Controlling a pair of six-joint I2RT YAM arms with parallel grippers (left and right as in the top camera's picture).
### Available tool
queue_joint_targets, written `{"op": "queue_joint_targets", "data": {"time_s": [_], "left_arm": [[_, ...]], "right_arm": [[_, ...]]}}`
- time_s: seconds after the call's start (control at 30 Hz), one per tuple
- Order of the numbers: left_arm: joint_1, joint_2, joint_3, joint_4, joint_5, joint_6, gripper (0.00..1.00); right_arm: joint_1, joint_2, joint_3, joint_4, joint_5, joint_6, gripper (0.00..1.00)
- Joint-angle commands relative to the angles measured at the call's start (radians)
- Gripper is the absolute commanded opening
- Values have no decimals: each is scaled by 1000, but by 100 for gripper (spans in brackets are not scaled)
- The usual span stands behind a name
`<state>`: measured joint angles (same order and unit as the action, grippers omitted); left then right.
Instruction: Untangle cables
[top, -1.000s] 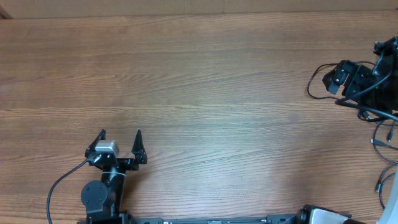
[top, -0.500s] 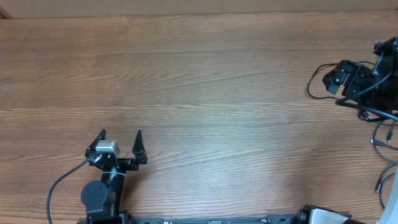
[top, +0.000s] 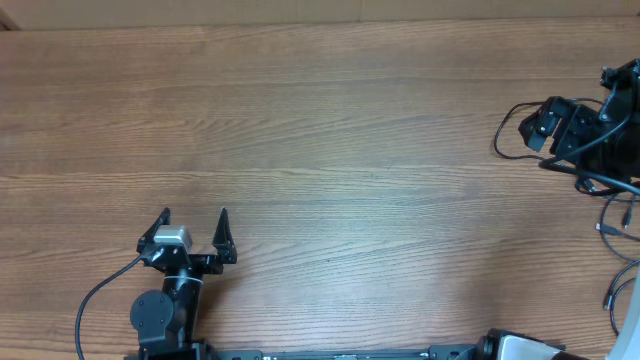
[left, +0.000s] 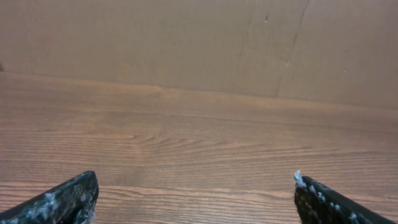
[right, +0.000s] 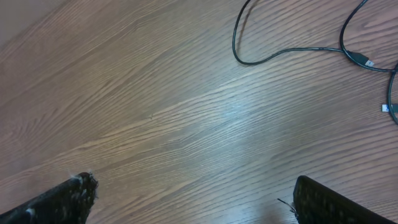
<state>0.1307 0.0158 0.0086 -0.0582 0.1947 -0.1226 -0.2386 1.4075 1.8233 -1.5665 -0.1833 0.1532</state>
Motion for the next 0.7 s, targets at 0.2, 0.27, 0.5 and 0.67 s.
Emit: {"op": "queue_joint_targets", "data": {"time_s": [0.2,0.27,0.5,0.67], "left_arm": [[-6,-12,-4,-1,6,19,100],[-6,-12,-4,-1,6,19,100],[-6,-12,-4,-1,6,19,100],[-6,-12,-4,-1,6,19,100]], "right_arm": [[14,-137,-71,217,-30,2,100],[35,-229,-190,350,-81,2,100],[112,-529,-739,896,-145,3,100],[158,-703,-1131,1446,-245,3,100]]}}
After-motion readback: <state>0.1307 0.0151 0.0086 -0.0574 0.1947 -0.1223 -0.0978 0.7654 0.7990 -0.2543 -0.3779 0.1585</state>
